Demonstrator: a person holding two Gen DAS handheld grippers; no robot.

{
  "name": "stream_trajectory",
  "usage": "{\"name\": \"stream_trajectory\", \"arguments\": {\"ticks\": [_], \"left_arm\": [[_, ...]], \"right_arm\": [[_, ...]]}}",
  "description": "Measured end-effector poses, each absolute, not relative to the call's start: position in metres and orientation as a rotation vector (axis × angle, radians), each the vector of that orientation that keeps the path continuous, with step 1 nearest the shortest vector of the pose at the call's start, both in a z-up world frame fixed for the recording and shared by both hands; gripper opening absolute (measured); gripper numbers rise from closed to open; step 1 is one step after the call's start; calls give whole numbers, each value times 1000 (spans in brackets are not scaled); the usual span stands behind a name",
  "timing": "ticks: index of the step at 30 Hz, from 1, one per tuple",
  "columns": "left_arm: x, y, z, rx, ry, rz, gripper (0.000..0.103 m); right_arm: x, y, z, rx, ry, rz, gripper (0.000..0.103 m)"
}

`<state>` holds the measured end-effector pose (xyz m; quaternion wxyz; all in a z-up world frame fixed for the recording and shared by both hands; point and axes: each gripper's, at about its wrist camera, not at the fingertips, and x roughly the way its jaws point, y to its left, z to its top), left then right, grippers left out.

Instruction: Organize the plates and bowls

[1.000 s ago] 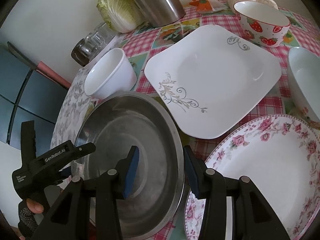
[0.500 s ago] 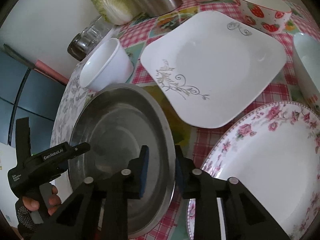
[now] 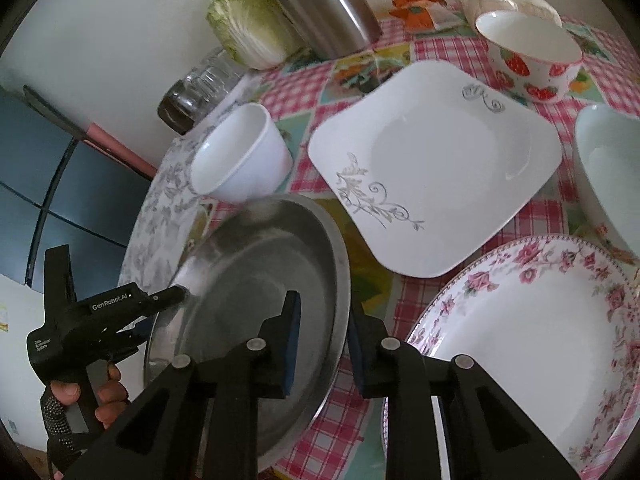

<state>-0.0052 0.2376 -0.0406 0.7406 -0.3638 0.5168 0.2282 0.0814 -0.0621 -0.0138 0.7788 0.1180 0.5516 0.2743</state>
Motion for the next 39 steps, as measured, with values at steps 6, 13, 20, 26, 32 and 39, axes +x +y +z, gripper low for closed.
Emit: {"name": "stream_trajectory", "arguments": {"ticks": [6,13,20,26,32,39], "left_arm": [[-13,229,-24,-810,1075,475,45],[-1,215,-10,-750,1050,447,45],[10,196,6,-694,1033,409,45],[29,175,25,-652,1024,360,45],[54,151,42,-588,1019,334,46],[86,122,50,-500,1031,312,46]], "right_arm": [[78,-64,1,240,1157,618,23],[78,-73,10,227,1128,622,23],[81,-93,24,243,1084,613,23],[89,-119,36,290,1043,597,23],[95,-140,47,310,993,578,23],[107,-167,42,358,989,528,23]]}}
